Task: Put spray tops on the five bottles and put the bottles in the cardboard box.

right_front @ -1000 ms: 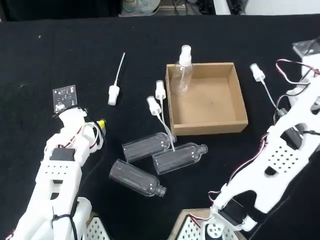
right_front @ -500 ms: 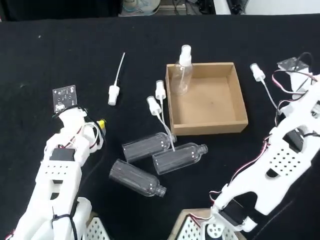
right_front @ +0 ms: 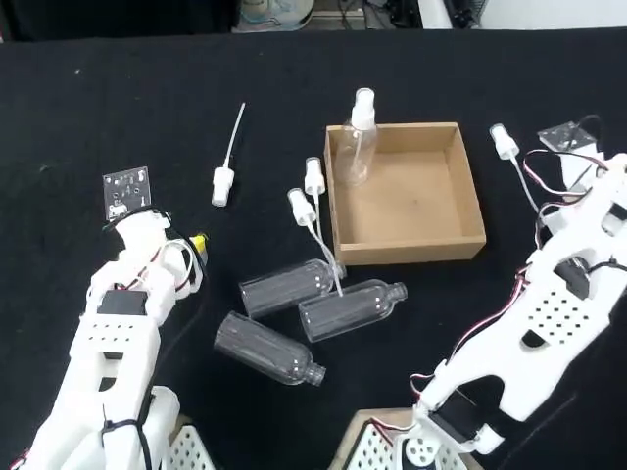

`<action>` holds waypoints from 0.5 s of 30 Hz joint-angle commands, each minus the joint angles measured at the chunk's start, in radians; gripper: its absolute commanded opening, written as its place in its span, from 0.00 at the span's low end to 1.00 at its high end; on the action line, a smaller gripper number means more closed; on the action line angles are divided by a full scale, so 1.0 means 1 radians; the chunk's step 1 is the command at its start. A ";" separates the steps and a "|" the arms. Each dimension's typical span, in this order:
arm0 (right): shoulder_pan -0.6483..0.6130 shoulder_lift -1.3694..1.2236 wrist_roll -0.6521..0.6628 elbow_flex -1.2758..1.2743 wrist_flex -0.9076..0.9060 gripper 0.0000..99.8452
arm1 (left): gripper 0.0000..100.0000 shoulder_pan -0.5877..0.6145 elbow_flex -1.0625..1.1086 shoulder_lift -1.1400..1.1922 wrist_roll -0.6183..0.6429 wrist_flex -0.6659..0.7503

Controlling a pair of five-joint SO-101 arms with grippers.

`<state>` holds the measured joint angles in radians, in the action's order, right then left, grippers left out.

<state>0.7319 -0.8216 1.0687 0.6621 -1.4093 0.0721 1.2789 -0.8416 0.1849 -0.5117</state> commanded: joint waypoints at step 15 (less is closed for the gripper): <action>0.181 0.143 -0.437 0.004 -0.278 0.01 | 0.18 0.004 -0.012 -0.020 0.006 0.020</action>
<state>0.8777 -0.7664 0.6452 0.6605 -1.6548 0.0721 1.2789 -0.8416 0.1849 -0.5117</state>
